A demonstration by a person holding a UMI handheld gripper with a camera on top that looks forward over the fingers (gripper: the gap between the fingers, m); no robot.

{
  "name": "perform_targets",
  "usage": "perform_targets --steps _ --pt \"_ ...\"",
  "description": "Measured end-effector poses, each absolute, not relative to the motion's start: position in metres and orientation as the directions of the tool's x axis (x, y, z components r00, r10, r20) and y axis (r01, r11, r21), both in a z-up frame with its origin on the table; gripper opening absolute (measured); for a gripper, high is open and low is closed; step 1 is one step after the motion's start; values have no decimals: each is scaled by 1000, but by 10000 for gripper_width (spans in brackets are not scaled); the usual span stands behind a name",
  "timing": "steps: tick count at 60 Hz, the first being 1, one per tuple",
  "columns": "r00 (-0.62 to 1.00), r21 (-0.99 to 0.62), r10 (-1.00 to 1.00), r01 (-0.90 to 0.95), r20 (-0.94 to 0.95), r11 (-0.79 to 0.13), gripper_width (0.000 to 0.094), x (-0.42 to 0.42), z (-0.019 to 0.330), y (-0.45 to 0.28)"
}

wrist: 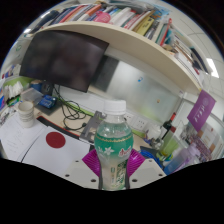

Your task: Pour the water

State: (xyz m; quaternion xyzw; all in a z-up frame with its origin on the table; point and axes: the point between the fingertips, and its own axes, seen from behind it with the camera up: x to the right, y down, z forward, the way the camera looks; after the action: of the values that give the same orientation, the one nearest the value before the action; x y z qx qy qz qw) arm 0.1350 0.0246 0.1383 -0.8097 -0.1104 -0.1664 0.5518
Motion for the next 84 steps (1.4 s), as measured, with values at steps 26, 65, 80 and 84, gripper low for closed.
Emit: perform_targets --steps 26,65,80,84 --pt "159 -128 337 985 928 -112 299 -69 174 128" --pt "-543 553 334 830 770 73 298 -132 131 171" --pt "169 -107 451 982 877 -158 311 -106 152 137" --pt "477 -399 441 879 760 -263 311 -101 158 130"
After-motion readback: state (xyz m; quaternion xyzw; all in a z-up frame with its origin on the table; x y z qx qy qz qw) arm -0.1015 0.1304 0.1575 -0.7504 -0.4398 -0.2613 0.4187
